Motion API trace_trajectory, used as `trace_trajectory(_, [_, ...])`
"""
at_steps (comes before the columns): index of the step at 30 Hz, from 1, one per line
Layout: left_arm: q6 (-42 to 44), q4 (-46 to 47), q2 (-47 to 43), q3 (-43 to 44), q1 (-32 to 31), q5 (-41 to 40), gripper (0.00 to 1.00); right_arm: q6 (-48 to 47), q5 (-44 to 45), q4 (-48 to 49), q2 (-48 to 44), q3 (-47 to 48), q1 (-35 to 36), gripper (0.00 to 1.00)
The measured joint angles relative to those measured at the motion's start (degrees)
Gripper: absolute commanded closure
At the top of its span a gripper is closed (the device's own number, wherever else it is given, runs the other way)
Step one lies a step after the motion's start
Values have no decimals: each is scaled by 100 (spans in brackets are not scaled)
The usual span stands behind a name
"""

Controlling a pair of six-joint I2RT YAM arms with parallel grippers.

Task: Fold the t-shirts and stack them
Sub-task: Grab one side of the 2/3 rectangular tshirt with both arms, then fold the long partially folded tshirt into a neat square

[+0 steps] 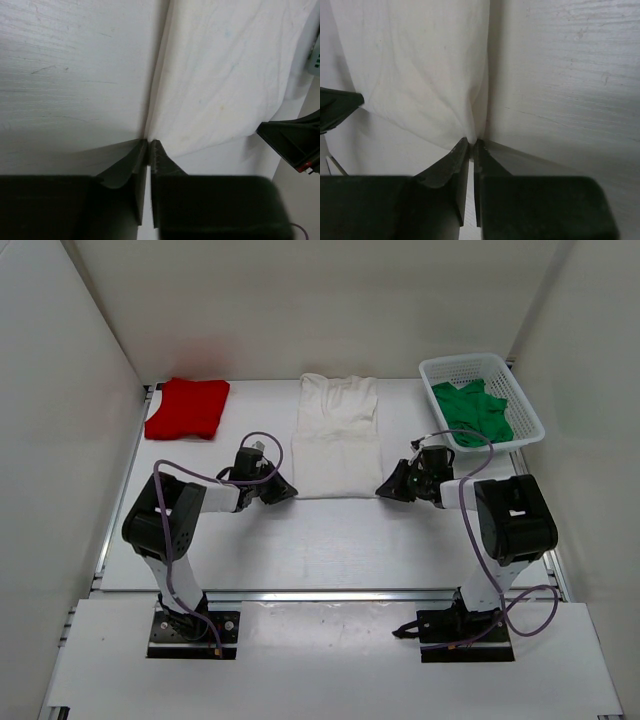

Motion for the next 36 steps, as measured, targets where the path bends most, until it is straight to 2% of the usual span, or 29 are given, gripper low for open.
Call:
trace_trajectory(2, [-15, 0, 15, 7, -9, -4, 99, 48, -35, 66, 35, -4, 2, 100])
trace_trajectory(7, [94, -114, -28, 31, -26, -20, 100, 83, -13, 140, -11, -92, 74, 99])
trace_trajectory(10, [229, -160, -363, -319, -42, -63, 100, 81, 105, 129, -398, -466, 247, 100])
trace_trajectory(14, [479, -546, -1567, -1410, -57, -15, 100, 166, 308, -81, -1480, -1388, 708, 100])
trace_trajectory(19, [866, -1875, -3633, -2535, -334, 63, 100, 522, 820, -789, -3405, -2575, 1965, 100])
trace_trajectory(22, [992, -2966, -4898, -2688, -444, 87, 100, 887, 1132, -1558, -4548, -2918, 2721, 100])
trace_trajectory(25, [1088, -3668, -5442, -2260, -280, 87, 100, 960, 1228, -2210, -5158, -2706, 2723, 100])
trace_trajectory(27, [1141, -3871, -5270, -1637, -219, 131, 100, 800, 1215, -2503, -5141, -2201, 2249, 100])
trace_trajectory(29, [1185, -3803, -4664, -789, -140, 160, 100, 442, 938, -2592, -4715, -1410, 1473, 100])
trace_trajectory(32, [1189, -3377, -3517, 352, -17, 173, 100, -33, 658, -2507, -3556, -15, 535, 100])
trace_trajectory(36, [1176, -2973, -1738, 1827, 195, -20, 100, -448, 315, -2347, -1720, 1801, 2, 100])
